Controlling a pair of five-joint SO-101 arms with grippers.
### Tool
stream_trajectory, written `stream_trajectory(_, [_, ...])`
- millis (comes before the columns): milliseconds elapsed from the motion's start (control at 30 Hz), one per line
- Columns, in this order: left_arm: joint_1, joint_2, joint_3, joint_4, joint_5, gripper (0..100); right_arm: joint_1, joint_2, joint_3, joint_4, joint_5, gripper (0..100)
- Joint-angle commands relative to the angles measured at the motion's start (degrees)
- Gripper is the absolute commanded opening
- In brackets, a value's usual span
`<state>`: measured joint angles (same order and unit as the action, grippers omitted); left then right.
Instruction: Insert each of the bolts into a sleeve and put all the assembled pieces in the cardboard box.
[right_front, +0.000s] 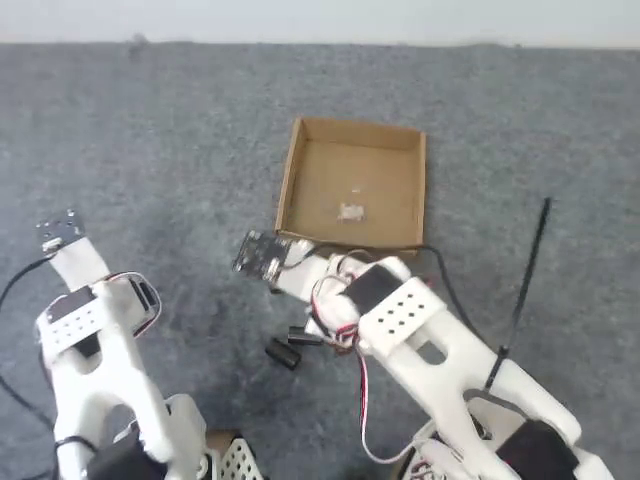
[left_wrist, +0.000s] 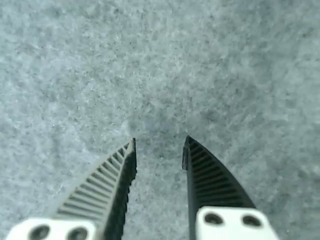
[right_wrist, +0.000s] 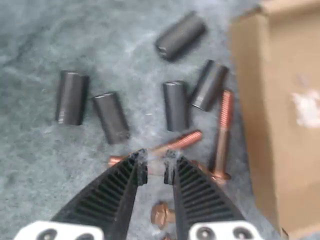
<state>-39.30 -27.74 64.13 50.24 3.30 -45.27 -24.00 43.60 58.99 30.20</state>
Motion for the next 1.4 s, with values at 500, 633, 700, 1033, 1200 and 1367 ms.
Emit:
stream_trajectory(500, [-0.1, -0.3, -2.7, -1.1, 0.6, 15, 0.6, 18.9, -5.0, -12.9, 5.5, 11.6])
stream_trajectory(633, [0.0, -0.3, -2.7, -1.1, 0.6, 15, 2.8, 23.8, -10.4, -12.7, 5.6, 11.6])
stream_trajectory(700, [0.0, -0.3, -2.7, -1.1, 0.6, 15, 3.5, 25.3, -11.5, -12.9, 6.2, 11.5])
stream_trajectory(1033, [0.1, -0.3, -2.7, -1.1, 0.5, 15, 2.7, 19.8, -14.4, -5.6, 1.8, 11.5])
stream_trajectory(1200, [0.1, -0.3, -2.7, -1.1, 0.5, 15, 2.7, 19.2, -22.5, 4.8, -2.7, 11.5])
stream_trajectory(1367, [0.2, -0.3, -2.7, -1.1, 0.5, 15, 2.9, 21.0, -28.0, 9.1, -2.9, 12.1])
